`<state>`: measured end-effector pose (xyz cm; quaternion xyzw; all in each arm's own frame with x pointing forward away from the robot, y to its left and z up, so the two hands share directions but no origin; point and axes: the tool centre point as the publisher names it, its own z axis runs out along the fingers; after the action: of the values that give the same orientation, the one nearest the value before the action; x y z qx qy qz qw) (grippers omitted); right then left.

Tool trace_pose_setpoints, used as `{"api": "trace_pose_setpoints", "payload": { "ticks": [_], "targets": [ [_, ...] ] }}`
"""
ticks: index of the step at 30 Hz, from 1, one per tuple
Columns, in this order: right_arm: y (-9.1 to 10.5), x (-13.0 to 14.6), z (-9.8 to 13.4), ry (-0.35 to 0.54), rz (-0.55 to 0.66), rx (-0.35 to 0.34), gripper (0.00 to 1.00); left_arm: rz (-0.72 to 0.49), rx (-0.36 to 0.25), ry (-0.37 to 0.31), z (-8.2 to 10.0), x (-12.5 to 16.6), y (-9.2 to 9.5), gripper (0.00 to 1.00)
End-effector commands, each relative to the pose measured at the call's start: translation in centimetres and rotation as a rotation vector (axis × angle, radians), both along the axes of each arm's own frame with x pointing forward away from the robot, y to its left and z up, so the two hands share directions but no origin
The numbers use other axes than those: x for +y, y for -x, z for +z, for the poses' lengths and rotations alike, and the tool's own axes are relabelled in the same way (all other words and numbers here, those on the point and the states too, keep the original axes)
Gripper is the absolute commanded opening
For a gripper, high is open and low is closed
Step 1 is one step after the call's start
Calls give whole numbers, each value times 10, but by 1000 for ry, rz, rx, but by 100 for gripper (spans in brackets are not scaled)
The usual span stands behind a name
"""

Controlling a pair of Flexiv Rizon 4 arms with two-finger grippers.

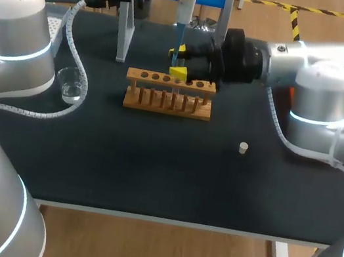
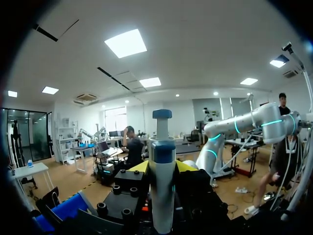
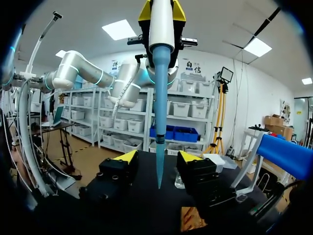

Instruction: Invert the test tube, pick up the pipette, mount the tip to pipette, aspirate from beaker and dispense into the tube, eject the tip, return the pipette, and cap with the stopper.

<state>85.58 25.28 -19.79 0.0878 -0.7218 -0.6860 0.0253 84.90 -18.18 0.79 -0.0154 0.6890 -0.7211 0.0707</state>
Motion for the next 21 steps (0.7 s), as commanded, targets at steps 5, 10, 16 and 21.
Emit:
{"api": "trace_pose_setpoints", "payload": {
  "ticks": [5, 10, 16, 21],
  "targets": [
    [15, -33, -20, 36, -15, 6, 100, -1, -1, 1, 0, 1, 0, 0],
    [23, -58, -36, 53, -43, 26, 100, -1, -1, 1, 0, 1, 0, 0],
    [32, -86, -51, 72, -74, 46, 100, -1, -1, 1, 0, 1, 0, 0],
    [41, -99, -51, 91, -59, 25, 100, -1, -1, 1, 0, 1, 0, 0]
  ]
}}
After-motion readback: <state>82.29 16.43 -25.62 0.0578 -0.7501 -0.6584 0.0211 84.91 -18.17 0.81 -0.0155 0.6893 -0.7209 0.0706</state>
